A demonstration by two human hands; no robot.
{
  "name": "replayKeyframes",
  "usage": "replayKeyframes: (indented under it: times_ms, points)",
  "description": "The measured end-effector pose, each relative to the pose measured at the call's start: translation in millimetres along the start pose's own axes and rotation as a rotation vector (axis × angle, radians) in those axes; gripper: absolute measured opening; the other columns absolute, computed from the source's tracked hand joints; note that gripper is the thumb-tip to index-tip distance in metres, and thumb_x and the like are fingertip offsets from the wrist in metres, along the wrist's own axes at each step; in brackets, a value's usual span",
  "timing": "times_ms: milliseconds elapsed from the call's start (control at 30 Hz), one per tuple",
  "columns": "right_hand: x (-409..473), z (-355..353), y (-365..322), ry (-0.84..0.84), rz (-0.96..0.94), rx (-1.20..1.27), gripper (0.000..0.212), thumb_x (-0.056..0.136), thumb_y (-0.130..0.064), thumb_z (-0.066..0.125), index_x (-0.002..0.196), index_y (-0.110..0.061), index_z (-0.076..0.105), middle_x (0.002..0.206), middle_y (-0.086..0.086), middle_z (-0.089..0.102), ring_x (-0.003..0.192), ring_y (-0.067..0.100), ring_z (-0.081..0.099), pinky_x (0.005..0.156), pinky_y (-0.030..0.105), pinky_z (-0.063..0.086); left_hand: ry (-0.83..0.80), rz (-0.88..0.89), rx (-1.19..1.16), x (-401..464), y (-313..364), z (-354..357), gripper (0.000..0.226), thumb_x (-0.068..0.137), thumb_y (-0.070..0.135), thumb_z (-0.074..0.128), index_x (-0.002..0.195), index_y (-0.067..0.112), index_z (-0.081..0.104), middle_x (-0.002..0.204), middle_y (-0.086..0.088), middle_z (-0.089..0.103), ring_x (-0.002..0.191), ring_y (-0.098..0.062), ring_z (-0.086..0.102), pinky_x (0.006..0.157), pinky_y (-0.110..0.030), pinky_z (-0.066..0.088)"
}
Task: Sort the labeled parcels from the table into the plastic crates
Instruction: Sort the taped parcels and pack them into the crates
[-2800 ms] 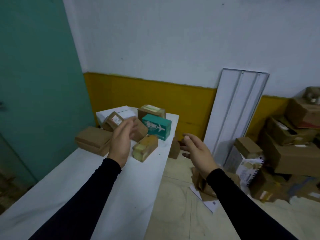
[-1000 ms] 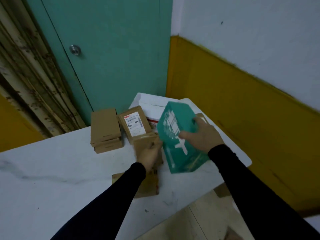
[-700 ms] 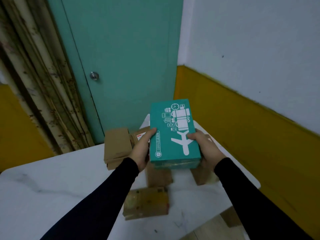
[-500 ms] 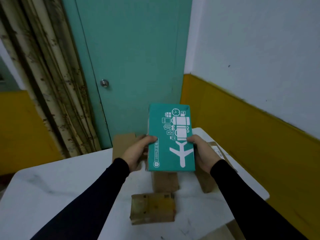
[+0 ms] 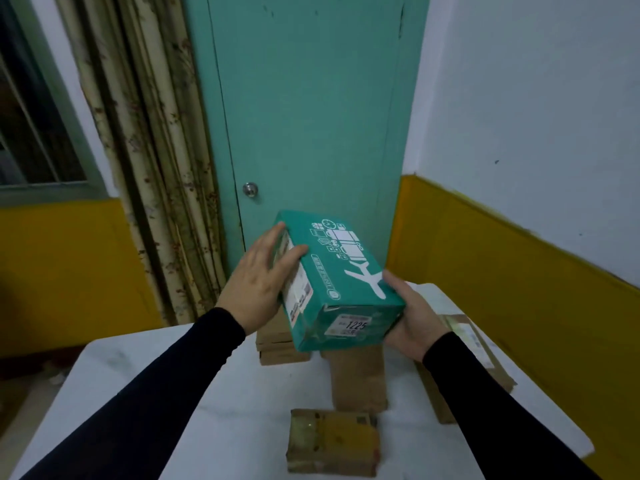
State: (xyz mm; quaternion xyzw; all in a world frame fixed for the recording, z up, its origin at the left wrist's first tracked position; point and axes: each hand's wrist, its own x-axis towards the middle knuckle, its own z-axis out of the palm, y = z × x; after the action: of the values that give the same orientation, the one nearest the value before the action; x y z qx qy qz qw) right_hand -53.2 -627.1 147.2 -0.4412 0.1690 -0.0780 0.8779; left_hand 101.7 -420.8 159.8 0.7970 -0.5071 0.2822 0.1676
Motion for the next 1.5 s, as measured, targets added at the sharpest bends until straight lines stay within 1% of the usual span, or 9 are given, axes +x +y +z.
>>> replayKeyframes:
  times_ms: [100, 200, 333, 400, 567, 767, 900, 1067, 1500]
  points:
    - [1, 9, 5, -0.06, -0.033, -0.022, 0.046, 0.082, -0.029, 0.061, 0.125, -0.012, 0.062, 0.117, 0.016, 0.071, 0.093, 0.03, 0.071, 0.088, 0.045, 0.057, 0.028, -0.151, -0.066, -5, -2, -3, 0.101, 0.068, 0.016, 0.086, 0.146, 0.023, 0.022, 0.153, -0.027, 0.021, 0.129, -0.048, 0.044, 0.099, -0.056, 0.047]
    - [4, 13, 6, -0.084, -0.084, 0.026, 0.052, 0.082, -0.028, 0.059, 0.131, -0.011, 0.058, 0.119, 0.017, 0.07, 0.097, 0.032, 0.069, 0.099, 0.051, 0.048, 0.019, -0.446, -0.322, -7, -2, -8, 0.088, 0.089, 0.015, 0.066, 0.154, 0.028, 0.008, 0.16, -0.011, 0.018, 0.143, -0.03, 0.031, 0.111, -0.043, 0.035]
    - [8, 16, 9, -0.064, -0.125, 0.066, 0.057, 0.082, -0.029, 0.059, 0.135, -0.01, 0.054, 0.122, 0.018, 0.068, 0.104, 0.035, 0.065, 0.11, 0.059, 0.036, 0.012, -1.055, -1.189, 1, 6, -17, 0.049, 0.102, 0.038, 0.045, 0.148, 0.029, 0.032, 0.134, -0.011, 0.057, 0.109, -0.028, 0.062, 0.094, -0.047, 0.053]
    - [9, 16, 12, -0.056, -0.138, 0.099, 0.054, 0.082, -0.029, 0.058, 0.132, -0.01, 0.057, 0.122, 0.018, 0.068, 0.104, 0.035, 0.066, 0.109, 0.057, 0.038, -0.04, -1.159, -1.496, 5, 11, -24, 0.044, 0.099, 0.051, 0.044, 0.133, 0.023, 0.05, 0.113, -0.012, 0.065, 0.094, -0.028, 0.066, 0.081, -0.045, 0.056]
    - [13, 17, 17, 0.01, -0.054, 0.052, 0.037, 0.094, -0.03, 0.051, 0.123, -0.011, 0.065, 0.118, 0.016, 0.07, 0.097, 0.031, 0.07, 0.098, 0.048, 0.048, -0.062, -0.975, -1.653, 15, 32, -38, 0.034, 0.102, 0.037, 0.045, 0.132, 0.023, 0.049, 0.121, -0.007, 0.068, 0.102, -0.026, 0.066, 0.093, -0.047, 0.053]
    - [17, 25, 15, 0.105, -0.122, -0.314, 0.035, 0.103, -0.034, 0.041, 0.107, -0.013, 0.069, 0.108, 0.014, 0.074, 0.091, 0.027, 0.073, 0.067, 0.033, 0.059, -0.102, -0.79, -1.392, 19, 53, -46, 0.031, 0.102, 0.039, 0.042, 0.132, 0.049, 0.041, 0.109, 0.01, 0.073, 0.096, -0.012, 0.071, 0.084, -0.035, 0.058]
    - [17, 31, 19, 0.117, -0.153, -0.465, 0.038, 0.103, -0.044, 0.039, 0.113, -0.021, 0.067, 0.114, 0.01, 0.072, 0.104, 0.029, 0.069, 0.09, 0.047, 0.056, -0.12, -0.683, -1.312, 14, 59, -49, 0.042, 0.102, 0.039, 0.043, 0.138, 0.056, 0.029, 0.109, 0.018, 0.071, 0.093, -0.004, 0.071, 0.075, -0.019, 0.057]
    - [13, 35, 30, 0.183, -0.083, -0.432, 0.041, 0.102, -0.047, 0.041, 0.11, -0.017, 0.068, 0.107, 0.007, 0.075, 0.105, 0.029, 0.069, 0.102, 0.05, 0.049, -0.184, -0.634, -1.282, 7, 63, -50, 0.045, 0.102, 0.036, 0.044, 0.132, 0.062, 0.022, 0.107, 0.02, 0.071, 0.094, -0.005, 0.071, 0.076, -0.023, 0.059]
    - [12, 39, 46, 0.127, -0.111, -0.401, 0.034, 0.102, -0.04, 0.042, 0.103, -0.019, 0.069, 0.102, 0.004, 0.077, 0.096, 0.025, 0.072, 0.097, 0.048, 0.052, -0.236, -0.588, -1.222, -8, 52, -45, 0.06, 0.099, 0.042, 0.048, 0.145, 0.06, 0.016, 0.117, 0.023, 0.068, 0.102, -0.008, 0.069, 0.089, -0.04, 0.057]
